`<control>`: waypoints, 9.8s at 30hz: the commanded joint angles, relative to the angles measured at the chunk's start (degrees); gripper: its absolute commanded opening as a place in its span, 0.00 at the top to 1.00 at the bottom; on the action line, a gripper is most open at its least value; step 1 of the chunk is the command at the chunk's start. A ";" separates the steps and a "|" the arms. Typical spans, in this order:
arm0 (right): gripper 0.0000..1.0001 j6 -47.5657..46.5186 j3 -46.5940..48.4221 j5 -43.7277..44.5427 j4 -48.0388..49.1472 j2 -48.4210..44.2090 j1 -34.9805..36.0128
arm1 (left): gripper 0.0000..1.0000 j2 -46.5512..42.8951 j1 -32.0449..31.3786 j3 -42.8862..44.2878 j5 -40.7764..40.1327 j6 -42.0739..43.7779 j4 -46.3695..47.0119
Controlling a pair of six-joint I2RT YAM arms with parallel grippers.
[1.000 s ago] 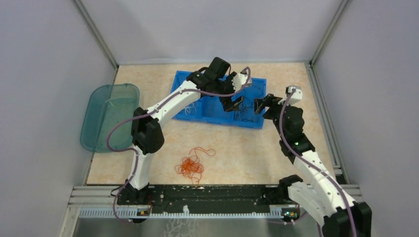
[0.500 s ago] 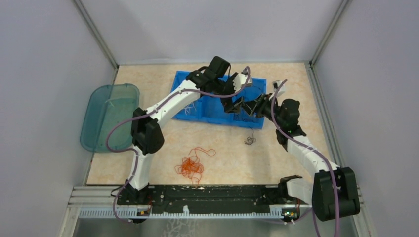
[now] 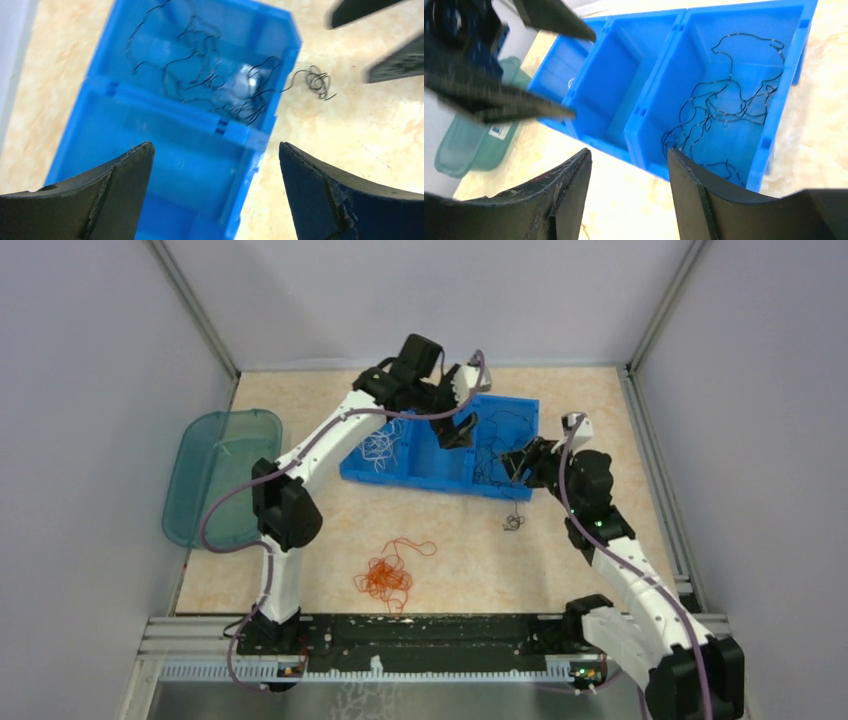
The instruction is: Untangle the cables
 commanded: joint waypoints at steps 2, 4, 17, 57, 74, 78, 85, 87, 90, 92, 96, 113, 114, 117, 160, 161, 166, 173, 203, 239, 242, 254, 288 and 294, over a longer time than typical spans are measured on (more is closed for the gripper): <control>0.41 -4.96 1.76 12.54 -19.92 -7.45 7.80 | 0.00 -8.35 7.50 -0.96 -0.16 -1.85 -4.79; 0.41 -2.78 0.70 15.73 -24.73 -8.32 9.85 | 0.00 -11.34 9.91 -3.14 0.15 -1.25 -6.50; 0.46 6.68 -6.87 21.08 -18.24 6.85 12.31 | 0.00 -36.43 14.30 -29.21 -2.82 8.56 -4.76; 1.00 -9.22 34.91 18.62 -14.49 40.20 6.45 | 0.00 -49.69 14.31 -37.16 -2.59 6.32 -1.80; 0.45 -13.80 50.22 23.80 -25.59 43.98 8.64 | 0.00 -53.15 14.31 -40.90 -2.40 7.22 -2.60; 0.37 -15.52 50.96 24.18 -29.40 38.85 10.94 | 0.00 -53.55 14.33 -41.48 -2.01 7.27 -2.19; 0.30 -17.99 32.87 19.42 -19.45 23.83 22.92 | 0.00 -55.98 14.31 -45.34 -1.24 10.68 -3.60; 0.30 -19.59 24.90 16.50 -13.82 19.46 27.92 | 0.00 -57.41 14.41 -47.26 -1.73 12.19 -4.09; 0.32 -20.02 15.62 10.52 -10.27 16.48 32.87 | 0.00 -59.71 14.75 -50.50 -2.34 13.92 -3.75; 0.33 -20.07 12.24 6.11 -9.69 16.52 34.79 | 0.00 -60.89 14.95 -52.44 -2.82 14.40 -3.23; 0.36 -18.90 9.51 -0.80 -10.27 19.85 36.00 | 0.00 -62.12 15.12 -54.08 -2.99 14.48 -3.09; 0.48 -15.21 14.41 -7.29 -9.40 38.90 36.36 | 0.00 -65.90 15.09 -54.83 -2.61 16.84 -3.26; 0.50 -14.67 14.36 -7.31 -8.82 39.17 36.34 | 0.00 -65.99 15.09 -54.95 -2.60 16.92 -3.22; 0.55 -12.91 13.98 -6.90 -6.88 39.52 36.18 | 0.00 -66.32 15.12 -55.16 -2.34 16.99 -3.20; 0.83 14.13 3.88 -8.93 5.81 38.13 34.14 | 0.00 -71.22 15.01 -56.96 0.86 19.56 -3.44; 0.88 14.31 3.90 -8.79 5.88 37.71 34.14 | 0.00 -71.29 15.02 -56.97 0.90 19.57 -3.38; 1.00 11.89 5.99 -8.03 6.40 31.92 33.63 | 0.00 -72.01 15.06 -58.12 2.57 16.04 -1.95; 1.00 9.55 14.67 -12.22 8.10 22.28 33.92 | 0.00 -79.69 15.01 -66.61 8.93 0.40 11.47; 1.00 14.34 26.49 -23.81 20.31 20.37 39.87 | 0.27 -79.94 14.98 -76.07 18.75 -6.42 26.35; 0.20 -9.21 13.97 -17.13 27.32 11.27 41.19 | 0.99 -72.08 14.94 -56.59 31.49 -22.97 24.40; 0.22 -8.61 16.53 -15.98 30.33 15.69 41.76 | 0.99 -71.69 14.92 -56.04 31.76 -24.59 25.20; 0.45 -12.49 16.36 -5.69 40.44 26.24 45.43 | 0.99 -68.03 14.92 -50.33 32.51 -27.31 26.53; 0.51 -6.98 1.42 2.18 50.81 36.29 47.06 | 0.99 -65.24 14.92 -38.67 31.49 -29.73 32.57; 0.51 -4.70 -1.92 3.02 54.66 39.65 47.13 | 0.99 -63.19 14.93 -32.12 29.44 -27.46 33.50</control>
